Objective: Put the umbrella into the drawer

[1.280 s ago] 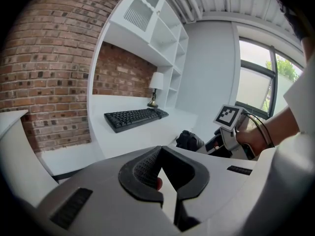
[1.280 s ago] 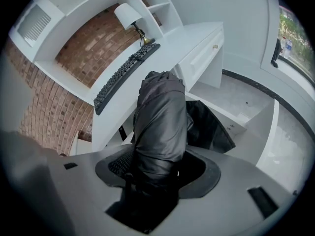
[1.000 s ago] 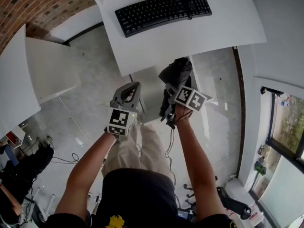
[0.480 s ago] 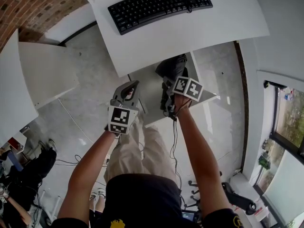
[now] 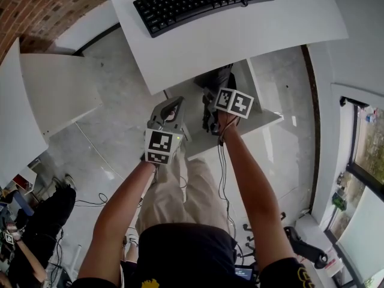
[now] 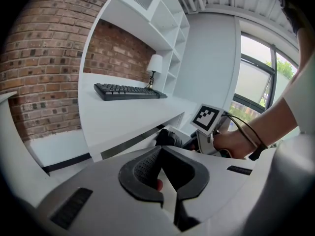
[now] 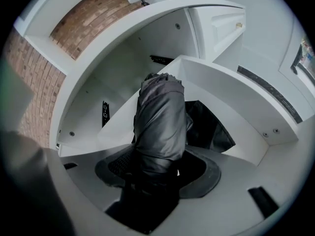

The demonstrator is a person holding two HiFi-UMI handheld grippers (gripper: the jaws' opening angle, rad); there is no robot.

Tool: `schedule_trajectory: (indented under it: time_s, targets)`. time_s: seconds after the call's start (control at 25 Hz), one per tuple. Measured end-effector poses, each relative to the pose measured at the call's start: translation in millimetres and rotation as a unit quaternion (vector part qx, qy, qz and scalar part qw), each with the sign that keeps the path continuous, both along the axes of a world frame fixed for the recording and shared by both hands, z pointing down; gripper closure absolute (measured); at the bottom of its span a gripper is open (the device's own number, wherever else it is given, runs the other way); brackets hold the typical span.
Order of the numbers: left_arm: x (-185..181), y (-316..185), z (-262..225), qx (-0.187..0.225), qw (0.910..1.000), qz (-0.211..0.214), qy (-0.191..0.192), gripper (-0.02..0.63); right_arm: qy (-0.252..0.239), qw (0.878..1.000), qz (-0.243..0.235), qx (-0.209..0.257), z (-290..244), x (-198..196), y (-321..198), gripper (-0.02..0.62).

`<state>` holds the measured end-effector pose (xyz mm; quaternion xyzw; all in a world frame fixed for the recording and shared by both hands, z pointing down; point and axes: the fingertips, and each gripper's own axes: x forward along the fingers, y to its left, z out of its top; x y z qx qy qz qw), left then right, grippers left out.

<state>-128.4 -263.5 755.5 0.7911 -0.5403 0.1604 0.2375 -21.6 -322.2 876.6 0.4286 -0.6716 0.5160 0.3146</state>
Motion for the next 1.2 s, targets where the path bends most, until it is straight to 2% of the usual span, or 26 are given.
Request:
schedule_trajectory:
  time_s: [0.2,0.44,0.6,0.8,0.92,1.2]
  targets:
    - [-2.2,-1.2,12.7,-0.005,0.9999,-0.011,0.002,0.589,0.009,1.0,0.001,0.014,12.7,0.7,-2.8,0.35]
    - [-3.2,1.7,22.4,-0.012,0.9999,-0.012,0.0,0.589,0.032,0.999,-0.014,0.005,30.1,4.1,2.0,0.348]
    - [-4.1,3.3,25.2,-0.016,0.9998,-0.013,0.001,0.589,0.028,0.999,-0.014,-0.005,39.2,3.9,3.8,0.347]
    - [-7.1,5.4,25.3,-0.013,0.9998,-0.014,-0.004,0.589,0.069,0.996,-0.047,-0.019,49.9,7.0,11.6,0.345]
    - [-7.6,7.5,24.1,-0.012,0.9998,-0.015,-0.004,0.589,0.063,0.996,-0.039,-0.04,52.5,9.5,15.3,0.348]
    - [-7.2,11.2,17.5,-0.004,0.9999,-0.011,-0.009,0.589,0.05,0.997,-0.021,-0.054,51.2,13.0,17.3,0.347]
